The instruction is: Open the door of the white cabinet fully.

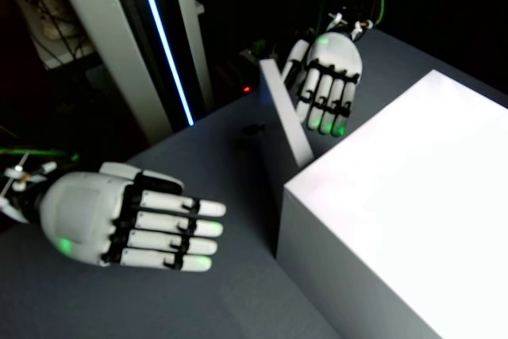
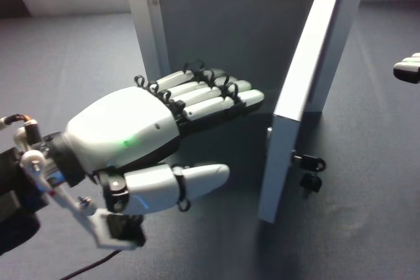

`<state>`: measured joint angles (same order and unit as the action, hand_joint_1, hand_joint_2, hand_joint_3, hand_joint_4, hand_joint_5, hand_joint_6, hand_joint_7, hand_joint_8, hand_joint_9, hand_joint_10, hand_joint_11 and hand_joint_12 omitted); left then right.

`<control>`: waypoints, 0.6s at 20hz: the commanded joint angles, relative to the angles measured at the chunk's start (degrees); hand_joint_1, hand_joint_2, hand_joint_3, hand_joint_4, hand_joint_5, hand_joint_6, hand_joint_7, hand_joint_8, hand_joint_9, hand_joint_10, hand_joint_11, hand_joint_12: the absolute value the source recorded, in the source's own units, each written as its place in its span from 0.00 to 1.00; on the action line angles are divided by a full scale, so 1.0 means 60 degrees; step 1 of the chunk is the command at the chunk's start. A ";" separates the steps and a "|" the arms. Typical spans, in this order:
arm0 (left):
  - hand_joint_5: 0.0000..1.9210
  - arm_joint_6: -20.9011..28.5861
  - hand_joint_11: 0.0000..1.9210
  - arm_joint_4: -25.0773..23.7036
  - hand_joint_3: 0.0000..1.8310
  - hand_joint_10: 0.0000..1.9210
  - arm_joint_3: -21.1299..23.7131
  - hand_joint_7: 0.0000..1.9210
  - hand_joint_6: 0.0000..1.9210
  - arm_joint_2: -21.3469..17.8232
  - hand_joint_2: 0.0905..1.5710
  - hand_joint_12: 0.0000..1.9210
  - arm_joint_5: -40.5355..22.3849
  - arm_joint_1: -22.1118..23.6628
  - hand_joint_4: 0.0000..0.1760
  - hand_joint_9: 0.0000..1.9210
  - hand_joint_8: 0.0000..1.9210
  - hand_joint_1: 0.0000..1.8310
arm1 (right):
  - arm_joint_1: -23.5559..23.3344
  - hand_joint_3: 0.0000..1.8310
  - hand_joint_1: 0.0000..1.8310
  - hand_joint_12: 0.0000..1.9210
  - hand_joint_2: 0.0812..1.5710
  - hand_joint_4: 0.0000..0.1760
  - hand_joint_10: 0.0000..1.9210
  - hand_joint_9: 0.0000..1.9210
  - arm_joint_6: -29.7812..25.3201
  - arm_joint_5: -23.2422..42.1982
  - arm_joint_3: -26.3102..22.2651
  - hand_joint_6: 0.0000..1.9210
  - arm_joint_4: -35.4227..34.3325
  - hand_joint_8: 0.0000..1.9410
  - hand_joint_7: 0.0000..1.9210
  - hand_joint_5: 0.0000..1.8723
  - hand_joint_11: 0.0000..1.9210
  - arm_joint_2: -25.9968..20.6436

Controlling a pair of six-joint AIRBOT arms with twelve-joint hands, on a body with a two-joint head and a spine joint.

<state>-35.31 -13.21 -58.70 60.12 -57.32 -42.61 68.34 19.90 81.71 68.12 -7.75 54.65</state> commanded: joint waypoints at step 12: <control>0.11 0.0575 0.09 -0.0679 0.00 0.00 -0.0384 0.09 0.00 0.0830 0.93 0.07 -0.0757 0.0762 0.00 0.09 0.00 0.13 | -0.0048 0.00 0.46 0.02 0.84 0.00 0.00 0.20 -0.0095 0.1151 0.0139 0.00 -0.0225 0.00 0.23 0.25 0.19 0.0086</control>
<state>-32.12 -17.67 -61.30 65.43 -55.18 -38.59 68.34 19.77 81.52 68.60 -7.79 55.20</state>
